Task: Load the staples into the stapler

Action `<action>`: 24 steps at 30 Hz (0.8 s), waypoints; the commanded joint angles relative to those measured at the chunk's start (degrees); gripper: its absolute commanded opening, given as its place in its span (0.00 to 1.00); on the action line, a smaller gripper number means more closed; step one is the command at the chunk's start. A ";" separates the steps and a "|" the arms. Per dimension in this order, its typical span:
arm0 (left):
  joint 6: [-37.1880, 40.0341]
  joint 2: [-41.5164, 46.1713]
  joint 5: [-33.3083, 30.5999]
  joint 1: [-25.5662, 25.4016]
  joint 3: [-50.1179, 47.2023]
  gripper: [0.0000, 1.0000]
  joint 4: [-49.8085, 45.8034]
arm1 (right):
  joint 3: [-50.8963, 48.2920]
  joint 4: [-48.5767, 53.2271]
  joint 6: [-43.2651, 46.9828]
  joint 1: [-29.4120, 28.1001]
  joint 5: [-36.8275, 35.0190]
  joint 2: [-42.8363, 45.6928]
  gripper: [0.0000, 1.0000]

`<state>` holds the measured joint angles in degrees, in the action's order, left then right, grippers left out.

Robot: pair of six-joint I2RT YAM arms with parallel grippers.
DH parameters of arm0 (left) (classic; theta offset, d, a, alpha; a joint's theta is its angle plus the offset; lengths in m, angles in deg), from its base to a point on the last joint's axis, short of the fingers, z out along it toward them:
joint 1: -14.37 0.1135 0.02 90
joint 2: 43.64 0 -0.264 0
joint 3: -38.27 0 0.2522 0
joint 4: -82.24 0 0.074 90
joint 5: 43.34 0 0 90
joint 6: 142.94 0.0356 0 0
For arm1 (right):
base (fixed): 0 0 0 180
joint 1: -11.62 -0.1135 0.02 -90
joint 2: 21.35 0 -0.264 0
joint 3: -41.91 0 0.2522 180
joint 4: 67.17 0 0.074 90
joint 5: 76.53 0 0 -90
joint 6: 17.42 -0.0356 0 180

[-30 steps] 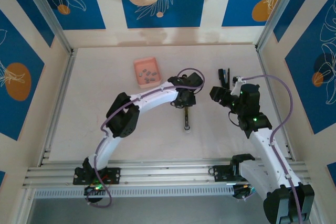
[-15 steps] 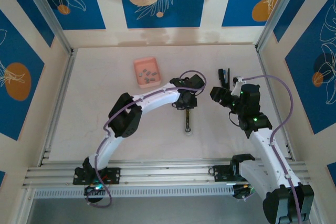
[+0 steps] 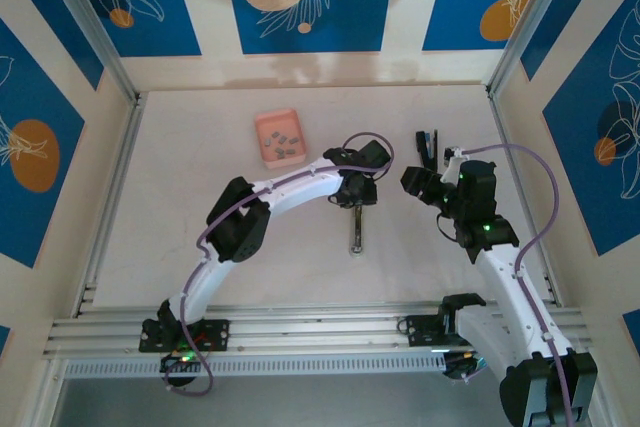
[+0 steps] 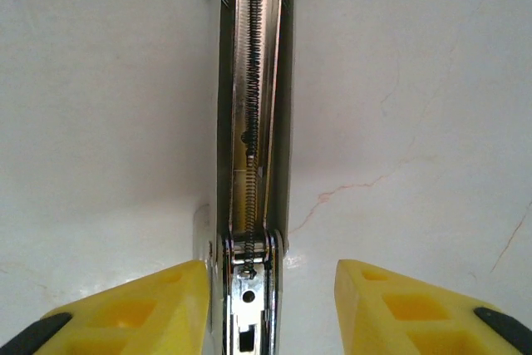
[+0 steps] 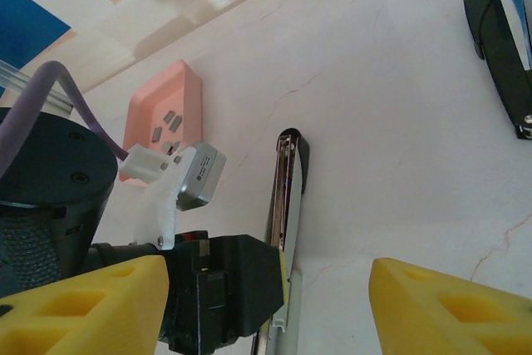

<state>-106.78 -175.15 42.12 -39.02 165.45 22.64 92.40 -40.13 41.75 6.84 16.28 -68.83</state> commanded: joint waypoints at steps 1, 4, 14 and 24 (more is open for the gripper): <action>1.22 3.55 -0.77 -0.49 1.23 0.44 -0.40 | 1.57 2.20 -0.18 0.47 1.51 -0.36 0.65; 2.83 7.65 -2.02 -0.01 -2.52 0.45 1.82 | 3.50 4.72 1.06 0.76 2.19 -1.95 0.65; 5.62 28.91 3.74 6.24 -34.90 0.55 24.78 | 19.25 20.01 14.08 3.14 0.77 -20.82 0.67; 7.10 41.50 9.71 14.80 -55.92 0.54 41.30 | 44.04 32.42 25.99 5.04 -15.08 -52.88 0.74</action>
<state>-101.32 -136.83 49.40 -25.25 111.40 57.30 131.26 -14.49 61.99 11.45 7.97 -115.96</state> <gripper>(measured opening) 0.538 0.740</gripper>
